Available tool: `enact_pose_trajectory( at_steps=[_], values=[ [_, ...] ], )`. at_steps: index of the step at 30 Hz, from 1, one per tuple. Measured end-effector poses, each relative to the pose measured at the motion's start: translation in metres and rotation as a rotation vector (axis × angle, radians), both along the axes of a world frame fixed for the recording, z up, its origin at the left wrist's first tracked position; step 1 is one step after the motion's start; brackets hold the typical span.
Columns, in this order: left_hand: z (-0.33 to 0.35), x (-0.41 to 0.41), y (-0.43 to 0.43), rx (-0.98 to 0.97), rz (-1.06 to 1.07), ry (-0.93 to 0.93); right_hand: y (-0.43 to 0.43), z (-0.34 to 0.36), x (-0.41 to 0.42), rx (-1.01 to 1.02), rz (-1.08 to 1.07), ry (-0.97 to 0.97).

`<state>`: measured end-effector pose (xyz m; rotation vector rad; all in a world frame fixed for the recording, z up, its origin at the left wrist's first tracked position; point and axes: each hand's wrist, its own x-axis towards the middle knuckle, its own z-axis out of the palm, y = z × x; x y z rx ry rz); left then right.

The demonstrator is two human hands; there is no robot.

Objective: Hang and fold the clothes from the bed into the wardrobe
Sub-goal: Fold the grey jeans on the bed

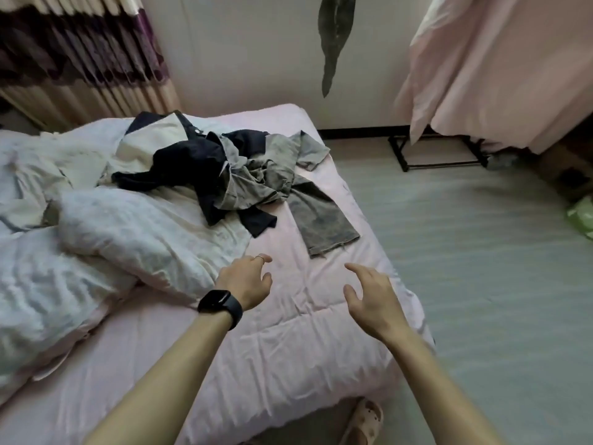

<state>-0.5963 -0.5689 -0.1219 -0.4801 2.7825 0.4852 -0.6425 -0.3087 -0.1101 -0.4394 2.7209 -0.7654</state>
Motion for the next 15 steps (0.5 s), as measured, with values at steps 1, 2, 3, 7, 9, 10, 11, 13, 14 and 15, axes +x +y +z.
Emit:
enact_pose_trajectory(
  at_steps=[1,2,3,7,9,10,11,13,14,15],
  values=[
    [0.002,-0.015,0.017,-0.003,-0.029,0.002,0.021,0.0,-0.009,0.002,-0.025,0.008],
    [0.003,-0.033,0.037,-0.009,-0.057,0.009,0.043,0.0,-0.021,-0.002,-0.052,0.029],
    [0.004,-0.049,0.054,-0.017,-0.074,0.018,0.063,0.0,-0.032,-0.007,-0.071,0.055],
    [0.015,-0.123,0.133,-0.053,-0.139,0.045,0.144,0.002,-0.1,-0.005,-0.117,0.087],
    [0.022,-0.149,0.162,-0.061,-0.154,0.047,0.172,0.005,-0.125,-0.005,-0.121,0.096],
    [0.024,-0.168,0.187,-0.061,-0.158,0.041,0.198,0.008,-0.143,-0.007,-0.125,0.09],
    [0.026,-0.179,0.199,-0.062,-0.159,0.039,0.21,0.01,-0.152,-0.006,-0.123,0.102],
    [0.027,-0.197,0.223,-0.07,-0.173,0.036,0.235,0.015,-0.17,0.0,-0.121,0.125],
    [0.029,-0.215,0.242,-0.076,-0.191,0.045,0.255,0.019,-0.185,0.008,-0.142,0.128],
    [0.03,-0.227,0.255,-0.075,-0.21,0.052,0.268,0.02,-0.195,0.021,-0.151,0.128]
  ],
)
